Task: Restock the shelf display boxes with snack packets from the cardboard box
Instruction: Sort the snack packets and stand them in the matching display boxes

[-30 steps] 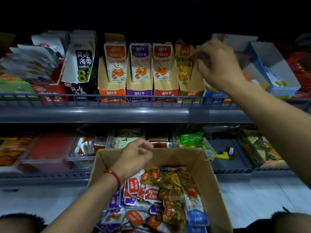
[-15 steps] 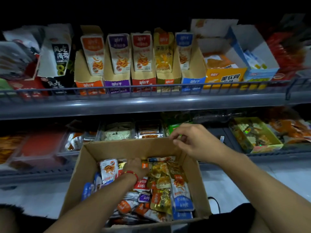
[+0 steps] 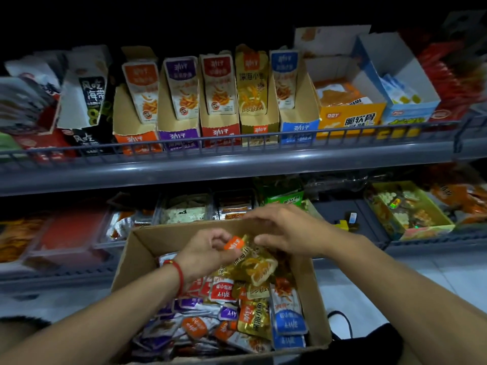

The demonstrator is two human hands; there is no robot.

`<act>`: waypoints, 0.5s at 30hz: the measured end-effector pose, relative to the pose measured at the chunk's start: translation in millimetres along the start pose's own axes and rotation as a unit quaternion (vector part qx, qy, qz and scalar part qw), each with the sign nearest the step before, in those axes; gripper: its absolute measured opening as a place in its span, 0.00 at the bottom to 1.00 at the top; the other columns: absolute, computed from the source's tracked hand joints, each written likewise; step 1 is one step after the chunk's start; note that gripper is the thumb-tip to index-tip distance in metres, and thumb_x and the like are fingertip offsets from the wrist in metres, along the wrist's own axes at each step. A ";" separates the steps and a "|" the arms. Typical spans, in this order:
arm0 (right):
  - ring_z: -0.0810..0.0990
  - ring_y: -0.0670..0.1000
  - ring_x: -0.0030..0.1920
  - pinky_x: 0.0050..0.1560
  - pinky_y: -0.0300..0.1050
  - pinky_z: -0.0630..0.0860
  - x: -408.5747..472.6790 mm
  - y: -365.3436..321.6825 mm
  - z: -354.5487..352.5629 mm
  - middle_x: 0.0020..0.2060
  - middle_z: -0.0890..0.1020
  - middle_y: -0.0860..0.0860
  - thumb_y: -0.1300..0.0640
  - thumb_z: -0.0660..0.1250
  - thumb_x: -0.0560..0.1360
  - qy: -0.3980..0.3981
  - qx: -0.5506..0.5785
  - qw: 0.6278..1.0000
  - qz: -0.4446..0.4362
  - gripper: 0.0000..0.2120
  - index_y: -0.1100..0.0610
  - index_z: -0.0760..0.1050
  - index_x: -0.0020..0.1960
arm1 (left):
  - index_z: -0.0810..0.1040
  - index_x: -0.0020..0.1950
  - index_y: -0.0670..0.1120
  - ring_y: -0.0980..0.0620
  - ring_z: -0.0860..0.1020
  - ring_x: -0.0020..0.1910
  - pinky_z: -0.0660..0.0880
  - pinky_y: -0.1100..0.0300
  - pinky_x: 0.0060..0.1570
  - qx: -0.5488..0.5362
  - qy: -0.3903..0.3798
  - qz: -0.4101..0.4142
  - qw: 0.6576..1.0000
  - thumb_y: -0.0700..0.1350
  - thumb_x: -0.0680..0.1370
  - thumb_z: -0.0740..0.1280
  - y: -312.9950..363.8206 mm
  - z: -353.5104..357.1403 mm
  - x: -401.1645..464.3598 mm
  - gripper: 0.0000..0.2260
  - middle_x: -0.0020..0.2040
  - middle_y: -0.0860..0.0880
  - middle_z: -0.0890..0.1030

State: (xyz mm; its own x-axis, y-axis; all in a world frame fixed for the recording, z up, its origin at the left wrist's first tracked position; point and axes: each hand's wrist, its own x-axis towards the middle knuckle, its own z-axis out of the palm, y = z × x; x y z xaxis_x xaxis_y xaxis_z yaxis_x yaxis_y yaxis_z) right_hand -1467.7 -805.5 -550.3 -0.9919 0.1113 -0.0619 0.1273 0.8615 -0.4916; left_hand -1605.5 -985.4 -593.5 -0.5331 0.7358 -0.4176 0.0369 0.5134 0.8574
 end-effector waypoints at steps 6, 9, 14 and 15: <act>0.82 0.42 0.51 0.54 0.49 0.81 1.8 -21.3 -9.8 0.49 0.84 0.43 0.49 0.71 0.78 0.093 0.120 0.988 0.028 0.08 0.48 0.80 0.57 | 0.83 0.54 0.47 0.49 0.85 0.47 0.81 0.54 0.46 -0.113 0.000 0.106 0.988 0.44 0.69 0.79 37.1 -18.6 -23.3 0.15 0.48 0.47 0.86; 0.85 0.44 0.47 0.49 0.46 0.82 -4.1 -20.8 -23.0 0.46 0.86 0.47 0.54 0.71 0.78 0.141 0.269 0.950 0.077 0.05 0.54 0.81 0.53 | 0.79 0.60 0.46 0.48 0.84 0.54 0.81 0.49 0.54 -0.119 -0.064 0.053 0.989 0.38 0.70 0.78 29.9 -19.0 -29.0 0.21 0.54 0.47 0.86; 0.83 0.54 0.44 0.41 0.46 0.76 -9.5 -13.0 -31.4 0.45 0.88 0.54 0.56 0.71 0.79 0.169 0.393 0.892 0.145 0.08 0.57 0.81 0.56 | 0.81 0.57 0.40 0.45 0.84 0.48 0.81 0.49 0.53 -0.158 -0.026 0.077 0.984 0.32 0.74 0.73 27.1 -18.9 -37.2 0.13 0.51 0.42 0.86; 0.82 0.53 0.43 0.40 0.45 0.75 -10.0 -12.9 -32.5 0.46 0.88 0.56 0.57 0.70 0.79 0.176 0.414 0.880 0.153 0.08 0.59 0.81 0.56 | 0.81 0.57 0.40 0.45 0.84 0.48 0.81 0.49 0.52 -0.168 -0.015 0.084 0.982 0.33 0.74 0.73 28.3 -20.6 -37.6 0.13 0.50 0.42 0.86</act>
State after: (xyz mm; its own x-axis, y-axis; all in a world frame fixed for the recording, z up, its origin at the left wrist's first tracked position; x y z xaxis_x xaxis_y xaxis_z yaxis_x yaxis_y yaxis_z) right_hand -1459.4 -801.6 -515.1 -0.8307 0.5475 -0.1011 0.1998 0.1236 -0.9720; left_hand -1601.9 -1007.7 -547.3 -0.5175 0.8131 -0.2667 -0.1611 0.2135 0.9636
